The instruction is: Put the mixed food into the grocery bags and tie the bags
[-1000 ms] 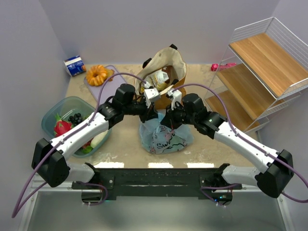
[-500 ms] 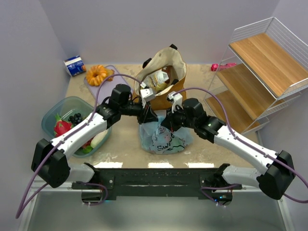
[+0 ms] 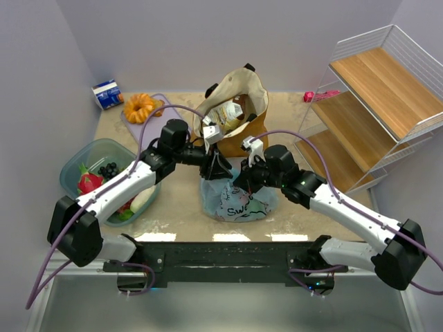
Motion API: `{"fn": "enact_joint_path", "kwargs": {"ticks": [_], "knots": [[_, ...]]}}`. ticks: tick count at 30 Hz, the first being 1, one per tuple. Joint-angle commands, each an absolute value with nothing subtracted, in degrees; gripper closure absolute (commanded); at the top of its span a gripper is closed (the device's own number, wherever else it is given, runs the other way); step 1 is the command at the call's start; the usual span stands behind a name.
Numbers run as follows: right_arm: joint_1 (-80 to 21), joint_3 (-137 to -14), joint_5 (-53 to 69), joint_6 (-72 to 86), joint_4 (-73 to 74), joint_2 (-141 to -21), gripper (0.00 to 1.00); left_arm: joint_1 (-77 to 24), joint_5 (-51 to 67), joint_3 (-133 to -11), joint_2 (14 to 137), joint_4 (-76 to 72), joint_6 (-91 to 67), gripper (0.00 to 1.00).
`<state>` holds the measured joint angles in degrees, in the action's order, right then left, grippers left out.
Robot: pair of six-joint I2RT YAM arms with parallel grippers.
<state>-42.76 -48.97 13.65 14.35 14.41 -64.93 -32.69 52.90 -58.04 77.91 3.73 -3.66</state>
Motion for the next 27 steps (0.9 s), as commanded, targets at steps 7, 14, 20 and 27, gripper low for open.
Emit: {"fn": "enact_joint_path", "kwargs": {"ticks": [7,14,20,27], "knots": [[-43.3,-48.4,16.2,13.1,11.6,-64.1,1.00,-32.7,47.4,-57.7,79.2,3.2,-2.4,0.44],[-43.7,-48.4,16.7,13.0,11.3,-64.7,1.00,-32.8,39.0,-56.7,75.1,2.9,-1.6,0.41],[-43.9,-48.9,17.1,12.7,11.3,-65.7,1.00,-32.9,40.9,-57.5,76.0,4.2,-2.0,0.38],[-44.1,-49.0,16.4,12.5,11.5,-65.6,1.00,-34.0,43.4,-58.4,78.5,7.6,-0.6,0.39]]}}
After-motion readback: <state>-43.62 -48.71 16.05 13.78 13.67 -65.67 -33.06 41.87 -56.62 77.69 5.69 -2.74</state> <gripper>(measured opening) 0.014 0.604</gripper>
